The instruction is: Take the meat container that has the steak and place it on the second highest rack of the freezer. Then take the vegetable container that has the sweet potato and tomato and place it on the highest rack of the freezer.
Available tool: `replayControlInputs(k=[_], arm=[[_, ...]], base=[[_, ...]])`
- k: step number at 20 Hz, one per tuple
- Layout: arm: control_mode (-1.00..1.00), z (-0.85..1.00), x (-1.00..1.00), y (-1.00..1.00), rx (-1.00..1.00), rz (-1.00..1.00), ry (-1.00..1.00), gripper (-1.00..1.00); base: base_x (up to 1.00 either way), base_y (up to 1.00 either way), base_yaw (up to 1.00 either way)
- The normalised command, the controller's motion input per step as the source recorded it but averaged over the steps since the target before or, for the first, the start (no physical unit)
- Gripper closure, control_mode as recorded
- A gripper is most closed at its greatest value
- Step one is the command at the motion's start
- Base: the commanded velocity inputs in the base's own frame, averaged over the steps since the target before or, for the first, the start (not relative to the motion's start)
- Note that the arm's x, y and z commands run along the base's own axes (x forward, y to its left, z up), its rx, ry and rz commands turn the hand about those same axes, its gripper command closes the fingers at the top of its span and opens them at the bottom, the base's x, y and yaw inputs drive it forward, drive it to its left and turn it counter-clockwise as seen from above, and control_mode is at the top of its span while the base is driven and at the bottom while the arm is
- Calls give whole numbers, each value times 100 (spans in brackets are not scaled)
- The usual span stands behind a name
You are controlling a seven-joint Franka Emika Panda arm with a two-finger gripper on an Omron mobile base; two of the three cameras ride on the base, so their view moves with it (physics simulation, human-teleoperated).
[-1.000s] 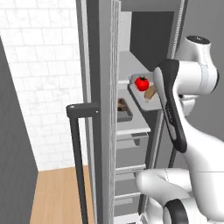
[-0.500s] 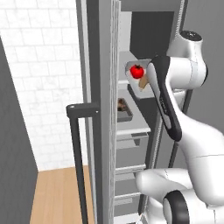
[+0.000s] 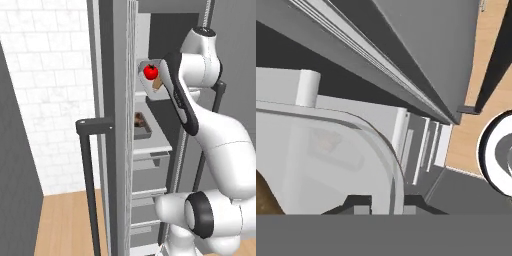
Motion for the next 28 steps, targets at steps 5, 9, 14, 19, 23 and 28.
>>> replayControlInputs(k=[5, 9, 14, 19, 23, 28], arm=[[-100, 0, 67, 0, 0, 0, 1, 100], [-100, 0, 71, 0, 0, 0, 0, 100], [-100, 0, 71, 0, 0, 0, 2, 100], [-100, -10, 59, 0, 0, 0, 0, 100], [-100, -27, 54, 0, 0, 0, 0, 100], [-100, -26, 50, 0, 0, 0, 0, 100]], base=[[0, 0, 0], [0, 0, 0], [0, 0, 0], [0, 0, 0], [0, 0, 0], [0, 0, 0]])
